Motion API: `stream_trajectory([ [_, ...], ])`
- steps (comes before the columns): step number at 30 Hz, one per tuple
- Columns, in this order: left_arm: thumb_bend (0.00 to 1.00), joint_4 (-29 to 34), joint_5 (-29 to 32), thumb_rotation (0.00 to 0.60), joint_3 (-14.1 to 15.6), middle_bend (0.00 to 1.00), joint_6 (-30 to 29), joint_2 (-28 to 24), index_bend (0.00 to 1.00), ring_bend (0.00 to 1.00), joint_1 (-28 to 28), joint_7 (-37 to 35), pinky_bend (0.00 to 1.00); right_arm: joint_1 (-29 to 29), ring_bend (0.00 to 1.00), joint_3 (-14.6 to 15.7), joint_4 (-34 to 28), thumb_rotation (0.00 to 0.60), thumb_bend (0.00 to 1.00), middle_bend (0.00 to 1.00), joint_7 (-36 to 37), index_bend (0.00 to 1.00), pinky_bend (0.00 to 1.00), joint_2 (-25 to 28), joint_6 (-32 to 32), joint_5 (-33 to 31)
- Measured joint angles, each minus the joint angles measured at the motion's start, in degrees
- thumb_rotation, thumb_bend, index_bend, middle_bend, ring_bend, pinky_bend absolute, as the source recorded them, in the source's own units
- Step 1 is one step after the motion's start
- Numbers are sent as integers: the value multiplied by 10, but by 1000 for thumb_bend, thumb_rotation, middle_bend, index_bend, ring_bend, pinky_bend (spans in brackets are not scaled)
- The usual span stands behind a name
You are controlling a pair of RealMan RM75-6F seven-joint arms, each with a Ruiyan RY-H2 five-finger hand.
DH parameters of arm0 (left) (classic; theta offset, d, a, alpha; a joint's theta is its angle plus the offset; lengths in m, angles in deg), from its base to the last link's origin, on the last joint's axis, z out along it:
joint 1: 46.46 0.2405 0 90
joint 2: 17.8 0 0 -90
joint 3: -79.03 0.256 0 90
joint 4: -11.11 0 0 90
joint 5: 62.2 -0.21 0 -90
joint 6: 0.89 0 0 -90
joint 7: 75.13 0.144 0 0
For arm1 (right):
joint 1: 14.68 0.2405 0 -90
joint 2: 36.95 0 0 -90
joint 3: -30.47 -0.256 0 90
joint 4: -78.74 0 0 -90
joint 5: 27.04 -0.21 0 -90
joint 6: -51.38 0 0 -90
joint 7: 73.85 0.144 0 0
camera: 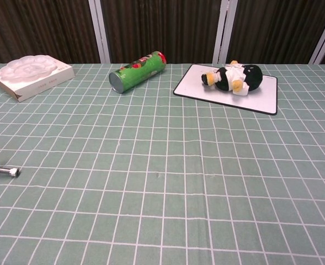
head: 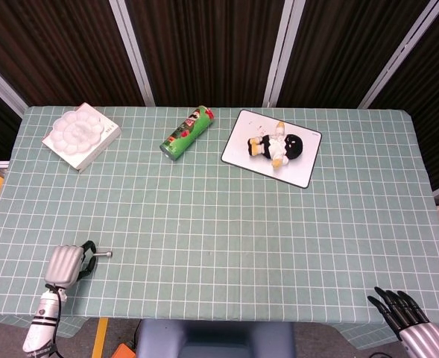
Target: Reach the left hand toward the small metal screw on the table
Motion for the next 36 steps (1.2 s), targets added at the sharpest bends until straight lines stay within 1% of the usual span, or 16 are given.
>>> stream_trajectory([
  [16, 432, 66, -15, 600, -1, 1000, -21, -21, 518, 1000, -6, 23, 1000, 2, 0, 0, -1, 600, 179, 0, 1, 0, 0, 1, 2, -3],
  [23, 431, 78, -15, 600, 1, 1000, -18, -25, 499, 1000, -8, 35, 1000, 2, 0, -1, -1, 600, 180, 0, 2, 0, 0, 1, 3, -4],
  [26, 427, 81, -16, 600, 2, 1000, -19, -25, 458, 1000, -9, 38, 1000, 2, 0, 0, -1, 600, 180, 0, 2, 0, 0, 1, 4, -5],
  [35, 416, 97, -20, 600, 8, 1000, -19, -38, 236, 1000, -9, 40, 1000, 1, 0, 0, -1, 600, 180, 0, 1, 0, 0, 1, 1, -4],
  [36, 414, 100, -21, 600, 8, 985, -22, -41, 211, 997, -8, 40, 1000, 1, 0, 0, -1, 600, 180, 0, 1, 0, 0, 1, 0, -4],
])
